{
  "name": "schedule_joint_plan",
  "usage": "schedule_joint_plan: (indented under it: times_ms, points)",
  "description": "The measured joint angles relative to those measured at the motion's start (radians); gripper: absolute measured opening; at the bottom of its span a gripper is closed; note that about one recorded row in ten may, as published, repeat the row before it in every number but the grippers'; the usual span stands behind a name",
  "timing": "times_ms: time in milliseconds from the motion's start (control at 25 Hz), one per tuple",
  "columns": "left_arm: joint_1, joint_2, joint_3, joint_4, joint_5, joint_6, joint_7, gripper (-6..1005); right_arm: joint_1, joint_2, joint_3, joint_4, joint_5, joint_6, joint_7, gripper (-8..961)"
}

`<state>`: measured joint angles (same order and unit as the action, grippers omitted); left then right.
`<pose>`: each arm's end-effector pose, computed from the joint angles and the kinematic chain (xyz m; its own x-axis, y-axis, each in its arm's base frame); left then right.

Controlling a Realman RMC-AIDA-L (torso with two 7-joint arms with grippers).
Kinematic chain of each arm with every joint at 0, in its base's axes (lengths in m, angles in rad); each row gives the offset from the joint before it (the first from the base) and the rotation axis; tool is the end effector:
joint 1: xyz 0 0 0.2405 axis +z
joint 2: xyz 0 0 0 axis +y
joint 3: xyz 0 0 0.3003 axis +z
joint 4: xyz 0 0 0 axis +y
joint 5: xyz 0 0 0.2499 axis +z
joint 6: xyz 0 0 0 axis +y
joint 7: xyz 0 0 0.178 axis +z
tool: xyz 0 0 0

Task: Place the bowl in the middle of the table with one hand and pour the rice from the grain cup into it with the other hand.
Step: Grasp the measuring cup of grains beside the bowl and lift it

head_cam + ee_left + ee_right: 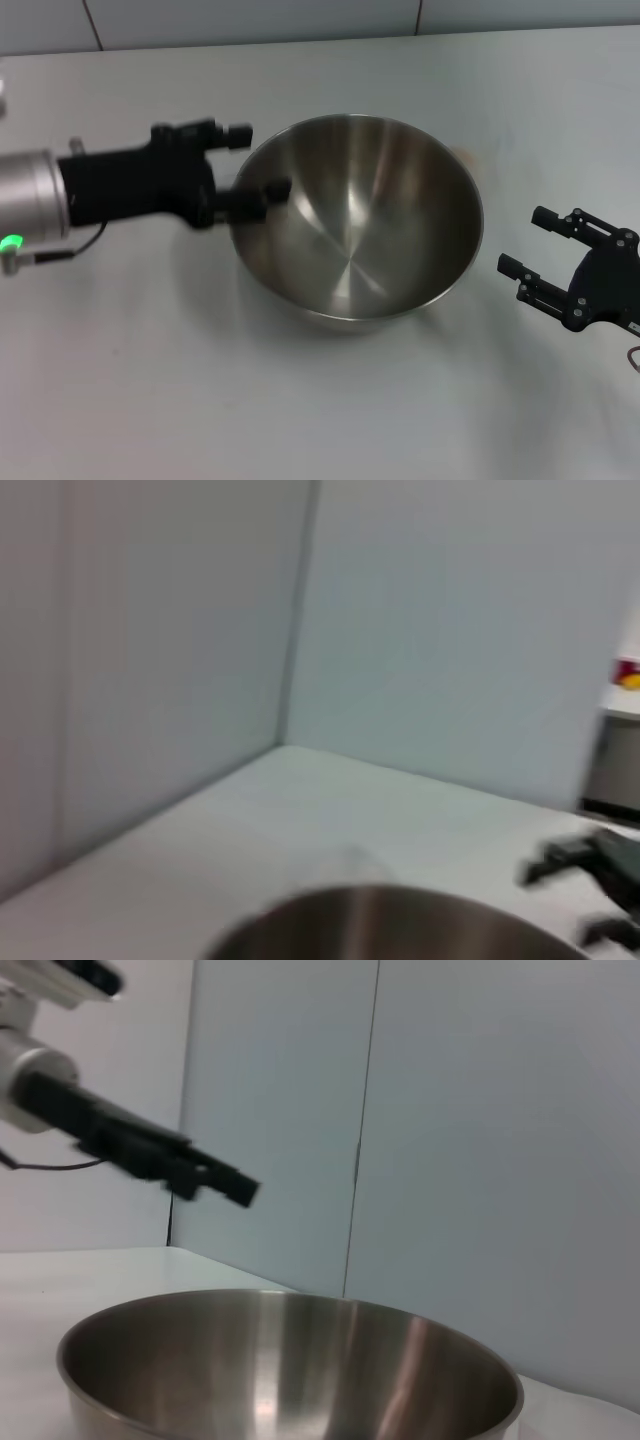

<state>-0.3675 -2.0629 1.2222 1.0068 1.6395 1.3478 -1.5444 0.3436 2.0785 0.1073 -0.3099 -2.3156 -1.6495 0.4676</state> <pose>-0.2449 0.3975 -0.0510 0.8399 0.2187 0.4968 0.3590 -0.9103 -0.2062 0.4039 0.2871 -0.0574 0.8210 0.0358 -0.5698 -0.3761 -0.7169 -0.5870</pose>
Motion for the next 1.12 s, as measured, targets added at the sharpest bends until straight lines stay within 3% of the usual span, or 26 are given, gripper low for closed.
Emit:
schedule_joint_plan:
  times_ms: [240,440,560,1120]
  points:
    - [0.073,-0.001,-0.004,0.004,-0.001,0.130,0.114,831,-0.001,0.001,0.001,0.000,0.009,0.000,-0.002,663]
    - [0.123,0.001,-0.064,0.000,-0.002,0.252,0.161,831,-0.010,0.002,0.013,0.000,0.015,0.002,-0.004,662]
    - [0.139,-0.003,-0.149,-0.032,-0.003,0.359,0.209,831,-0.012,0.002,0.035,0.000,0.016,0.002,-0.005,662]
    - [0.132,-0.004,-0.175,-0.122,-0.004,0.393,0.262,831,-0.019,0.000,0.129,0.016,0.016,0.004,-0.039,662]
